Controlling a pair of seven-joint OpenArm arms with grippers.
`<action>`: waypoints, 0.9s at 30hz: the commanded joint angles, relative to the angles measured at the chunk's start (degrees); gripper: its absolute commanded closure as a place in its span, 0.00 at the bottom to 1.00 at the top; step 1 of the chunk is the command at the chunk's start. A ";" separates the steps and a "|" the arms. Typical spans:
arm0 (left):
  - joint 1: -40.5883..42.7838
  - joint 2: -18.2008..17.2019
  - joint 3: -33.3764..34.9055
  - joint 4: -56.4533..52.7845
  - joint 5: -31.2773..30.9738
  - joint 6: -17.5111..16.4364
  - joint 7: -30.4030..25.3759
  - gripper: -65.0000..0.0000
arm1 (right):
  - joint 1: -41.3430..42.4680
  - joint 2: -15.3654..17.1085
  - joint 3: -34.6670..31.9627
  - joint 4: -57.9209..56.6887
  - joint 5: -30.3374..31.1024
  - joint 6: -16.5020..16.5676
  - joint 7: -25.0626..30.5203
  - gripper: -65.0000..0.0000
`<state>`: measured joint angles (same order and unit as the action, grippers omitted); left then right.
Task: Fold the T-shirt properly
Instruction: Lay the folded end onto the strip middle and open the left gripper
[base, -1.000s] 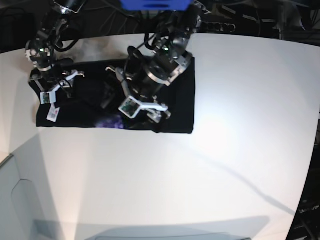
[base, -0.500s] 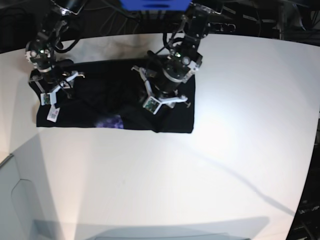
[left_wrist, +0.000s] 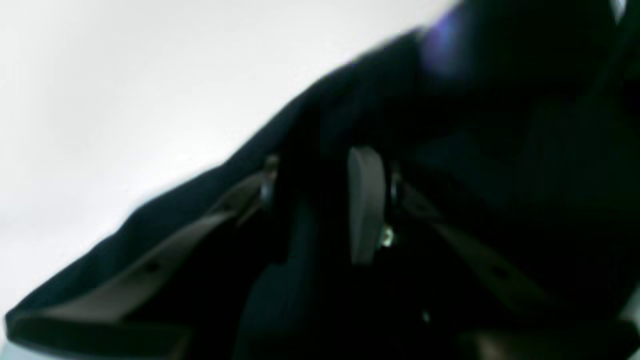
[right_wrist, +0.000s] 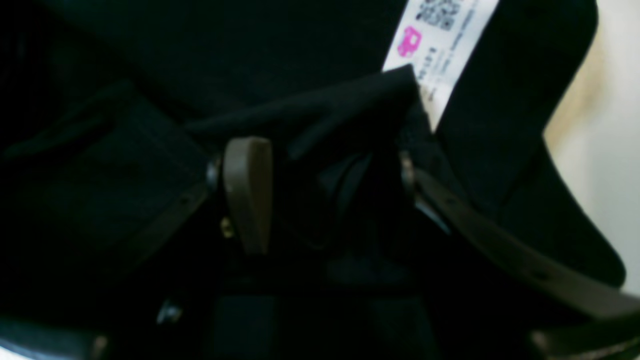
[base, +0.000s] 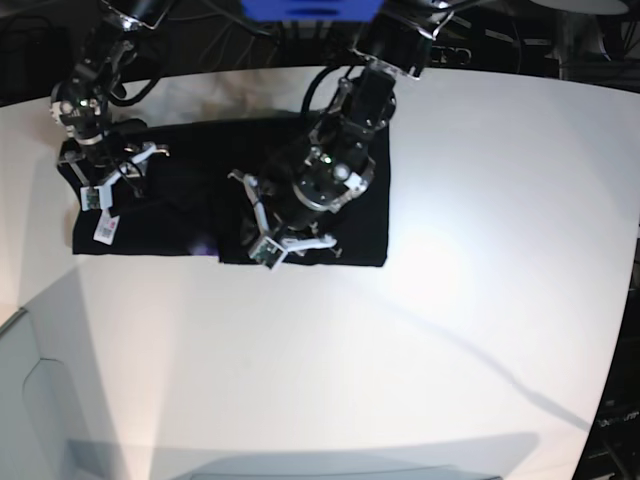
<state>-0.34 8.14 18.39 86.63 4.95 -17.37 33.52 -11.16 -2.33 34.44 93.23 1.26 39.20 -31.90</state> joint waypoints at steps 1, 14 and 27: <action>-0.58 0.86 0.11 2.73 -3.15 -0.26 -1.12 0.72 | 0.13 0.44 0.07 0.70 -0.25 0.80 -0.23 0.51; 4.08 -8.80 0.82 10.91 -27.24 -0.26 -1.03 0.72 | 1.44 0.70 0.60 1.41 -0.33 0.80 -0.23 0.51; 1.53 -11.97 16.90 0.62 -27.32 -0.52 -1.39 0.72 | 1.36 0.35 0.25 7.03 -0.16 0.80 -0.32 0.51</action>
<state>2.13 -4.67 35.48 86.04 -21.52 -17.39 33.69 -10.24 -2.39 34.61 99.18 0.36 39.22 -33.32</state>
